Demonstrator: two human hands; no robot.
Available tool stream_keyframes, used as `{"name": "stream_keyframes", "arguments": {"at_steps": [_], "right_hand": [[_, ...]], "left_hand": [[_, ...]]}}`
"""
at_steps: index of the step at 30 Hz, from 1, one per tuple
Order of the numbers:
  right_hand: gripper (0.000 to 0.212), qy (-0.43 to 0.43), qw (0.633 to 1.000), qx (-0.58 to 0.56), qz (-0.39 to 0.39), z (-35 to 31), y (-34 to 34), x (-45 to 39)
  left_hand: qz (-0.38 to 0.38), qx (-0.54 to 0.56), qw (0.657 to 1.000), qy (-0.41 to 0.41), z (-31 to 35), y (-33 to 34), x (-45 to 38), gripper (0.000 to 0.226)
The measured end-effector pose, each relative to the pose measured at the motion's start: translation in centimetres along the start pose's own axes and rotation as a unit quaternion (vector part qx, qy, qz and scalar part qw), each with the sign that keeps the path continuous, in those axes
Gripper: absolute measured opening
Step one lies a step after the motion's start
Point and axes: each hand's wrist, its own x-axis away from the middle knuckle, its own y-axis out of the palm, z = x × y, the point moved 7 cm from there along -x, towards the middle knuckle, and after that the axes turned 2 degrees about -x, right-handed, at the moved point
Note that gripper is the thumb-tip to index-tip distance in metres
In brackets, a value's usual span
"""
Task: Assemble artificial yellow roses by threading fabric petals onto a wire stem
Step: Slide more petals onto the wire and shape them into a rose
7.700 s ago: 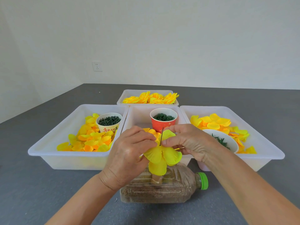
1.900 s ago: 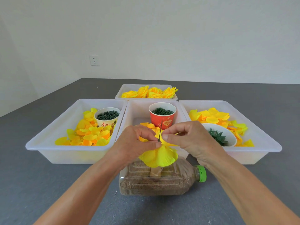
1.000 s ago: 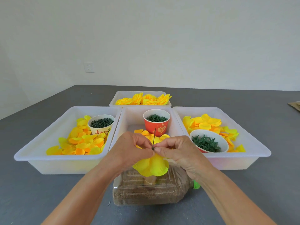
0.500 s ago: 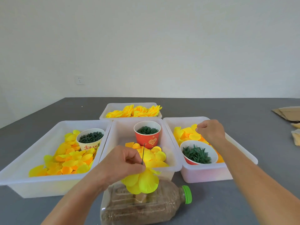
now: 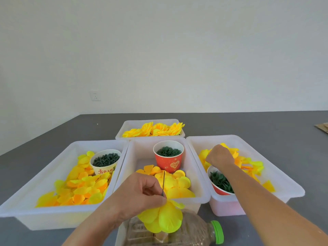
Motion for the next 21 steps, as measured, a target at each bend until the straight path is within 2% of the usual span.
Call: {"name": "stream_keyframes", "arguments": {"at_steps": [5, 9, 10, 13, 15, 18, 21], "right_hand": [[0.024, 0.008, 0.999, -0.029, 0.029, 0.9, -1.3, -0.7], [0.013, -0.068, 0.994, -0.053, 0.07, 0.3, -2.4, -0.1], [0.014, -0.083, 0.993, -0.058, 0.052, -0.1, -2.1, -0.1], [0.042, -0.095, 0.995, 0.003, -0.04, -1.1, 0.1, -0.4], [0.045, -0.093, 0.993, 0.048, -0.049, -1.6, 1.3, -0.7], [0.032, -0.094, 0.994, 0.055, -0.016, -2.1, 2.3, -0.9], [0.026, -0.096, 0.994, -0.017, 0.049, -2.2, 1.2, -0.7]], "left_hand": [[0.003, 0.003, 1.0, 0.003, 0.1, 0.0, 0.3, 0.015], [0.001, 0.002, 1.0, 0.009, 0.3, 0.1, 0.5, 0.023], [0.001, 0.002, 1.0, 0.01, 0.3, 0.2, 0.5, 0.024], [0.004, 0.004, 1.0, 0.013, 0.2, 0.1, 0.5, 0.017], [0.002, 0.012, 1.0, 0.012, 0.1, 0.1, 0.4, 0.014], [-0.003, 0.016, 1.0, 0.011, 0.0, 0.0, 0.3, 0.011], [-0.007, 0.019, 1.0, 0.012, 0.0, 0.0, 0.2, 0.02]]}}
